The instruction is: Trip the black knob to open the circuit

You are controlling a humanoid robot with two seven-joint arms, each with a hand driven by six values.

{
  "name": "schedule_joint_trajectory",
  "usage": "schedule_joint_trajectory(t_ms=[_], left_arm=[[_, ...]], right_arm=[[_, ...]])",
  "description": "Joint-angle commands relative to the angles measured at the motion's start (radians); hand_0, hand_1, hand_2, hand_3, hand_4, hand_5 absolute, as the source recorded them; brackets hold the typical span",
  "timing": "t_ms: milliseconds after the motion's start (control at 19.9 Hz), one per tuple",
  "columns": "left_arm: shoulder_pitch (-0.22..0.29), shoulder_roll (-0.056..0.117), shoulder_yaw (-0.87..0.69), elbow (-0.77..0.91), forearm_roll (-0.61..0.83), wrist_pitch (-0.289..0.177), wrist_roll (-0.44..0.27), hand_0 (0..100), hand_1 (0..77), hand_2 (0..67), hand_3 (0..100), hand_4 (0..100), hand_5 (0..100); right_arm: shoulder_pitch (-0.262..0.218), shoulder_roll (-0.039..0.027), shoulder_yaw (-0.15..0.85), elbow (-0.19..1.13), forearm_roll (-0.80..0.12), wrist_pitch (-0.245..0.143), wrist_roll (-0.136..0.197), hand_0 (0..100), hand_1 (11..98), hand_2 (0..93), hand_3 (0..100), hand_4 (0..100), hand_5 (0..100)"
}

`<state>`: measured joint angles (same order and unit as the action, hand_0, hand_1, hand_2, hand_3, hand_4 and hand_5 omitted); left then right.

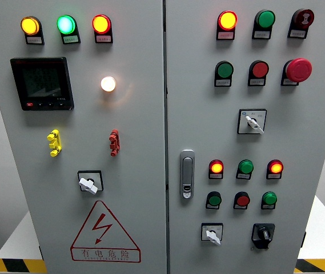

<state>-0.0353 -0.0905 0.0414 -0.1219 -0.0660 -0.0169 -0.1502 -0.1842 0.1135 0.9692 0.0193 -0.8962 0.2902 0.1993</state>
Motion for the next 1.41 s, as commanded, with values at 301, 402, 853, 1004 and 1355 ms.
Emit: schedule_joint_trajectory(t_ms=[301,402,853,1004,1355], left_arm=[[0.000,0.000,0.000,0.001,0.000,0.000,0.000,0,3.3,12.7,21,7,2],[0.000,0.000,0.000,0.001,0.000,0.000,0.000,0,3.3,12.7,21,7,2],[0.000,0.000,0.000,0.001,0.000,0.000,0.000,0,3.5,12.8,21,7,2],[0.000,0.000,0.000,0.001,0.000,0.000,0.000,0,3.5,12.8,21,7,2],[0.000,0.000,0.000,0.001,0.000,0.000,0.000,0,3.5,12.8,21,7,2]], right_arm=[[0.054,-0.0477,-0.023,0.025,0.049,0.000,-0.009,68,36.2,5.9,16,8,14],[0.055,-0.0461,-0.004,0.036,0.040,0.000,-0.012,68,36.1,5.9,16,8,14],[0.055,0.0076,0.511,0.267,-0.469,0.004,-0.063,67,37.2,6.2,18,9,15],[0.058,0.0076,0.607,0.399,-0.480,0.013,-0.081,67,38.4,6.4,19,10,15],[0.058,0.0076,0.689,0.739,-0.523,0.063,-0.120,67,40.0,6.6,21,11,15]])
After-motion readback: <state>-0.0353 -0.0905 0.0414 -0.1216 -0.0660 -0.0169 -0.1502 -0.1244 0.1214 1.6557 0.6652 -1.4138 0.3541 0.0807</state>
